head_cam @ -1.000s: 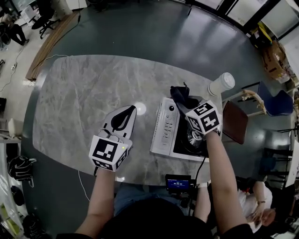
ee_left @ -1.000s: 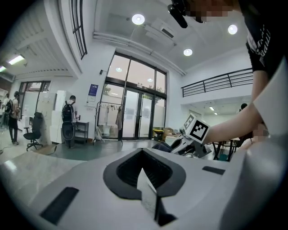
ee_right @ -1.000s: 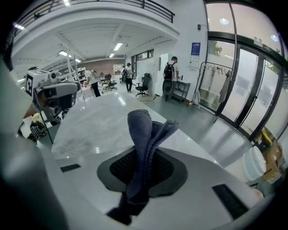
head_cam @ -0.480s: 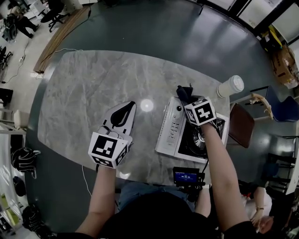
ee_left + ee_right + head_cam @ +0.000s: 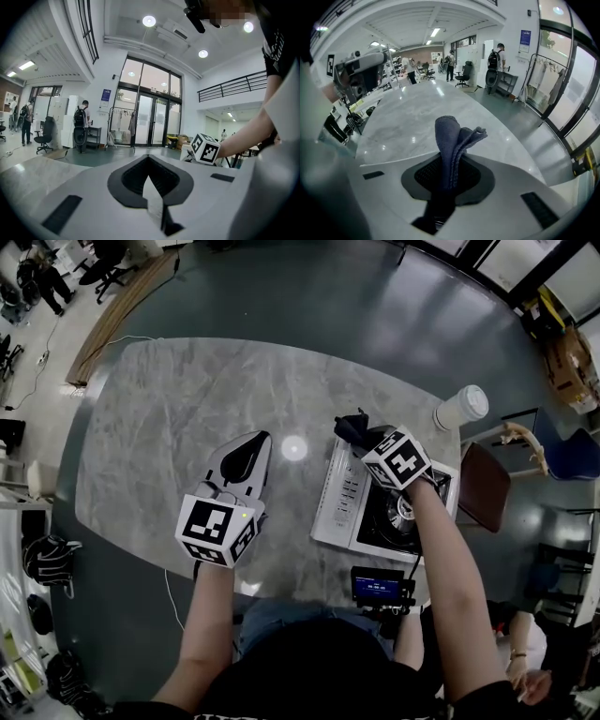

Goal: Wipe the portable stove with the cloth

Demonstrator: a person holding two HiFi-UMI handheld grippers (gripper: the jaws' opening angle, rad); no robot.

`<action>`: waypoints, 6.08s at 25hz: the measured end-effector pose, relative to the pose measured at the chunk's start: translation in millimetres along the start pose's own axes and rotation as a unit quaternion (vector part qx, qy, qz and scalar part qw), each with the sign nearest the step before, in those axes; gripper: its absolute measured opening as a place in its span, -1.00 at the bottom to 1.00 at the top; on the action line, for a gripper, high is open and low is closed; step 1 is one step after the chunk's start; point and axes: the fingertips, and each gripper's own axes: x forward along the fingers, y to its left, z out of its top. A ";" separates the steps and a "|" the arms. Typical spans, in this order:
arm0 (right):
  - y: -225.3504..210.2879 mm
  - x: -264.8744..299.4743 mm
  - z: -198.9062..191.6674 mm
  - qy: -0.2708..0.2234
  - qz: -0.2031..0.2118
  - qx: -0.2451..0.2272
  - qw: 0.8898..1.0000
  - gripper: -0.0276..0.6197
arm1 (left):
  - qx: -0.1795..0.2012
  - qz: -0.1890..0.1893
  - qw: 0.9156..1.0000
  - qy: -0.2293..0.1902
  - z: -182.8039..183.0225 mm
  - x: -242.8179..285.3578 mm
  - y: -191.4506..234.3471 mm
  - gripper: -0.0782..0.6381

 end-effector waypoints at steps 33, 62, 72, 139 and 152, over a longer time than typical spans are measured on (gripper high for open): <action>90.0 -13.4 -29.9 0.066 0.030 -0.158 0.985 -0.69 | 0.009 -0.005 1.000 -0.017 9.4 -41.0 -13.7 -0.79; 223.3 -33.1 -65.4 0.085 0.156 -0.223 0.959 -0.69 | 0.012 -0.024 1.000 -0.013 4.8 -40.5 -40.5 -0.79; 214.4 -64.8 -35.7 -0.009 0.203 -0.106 0.973 -0.69 | 0.025 -0.023 0.999 -0.009 10.4 -35.6 -46.9 -0.79; -105.3 -73.8 -148.3 0.079 -0.084 0.331 0.937 -0.69 | 0.058 -0.017 0.997 0.049 0.2 4.1 -58.2 -0.79; -142.2 -99.5 -182.8 0.049 -0.158 0.413 0.896 -0.68 | 0.079 -0.030 0.995 0.052 6.2 7.1 -71.5 -0.79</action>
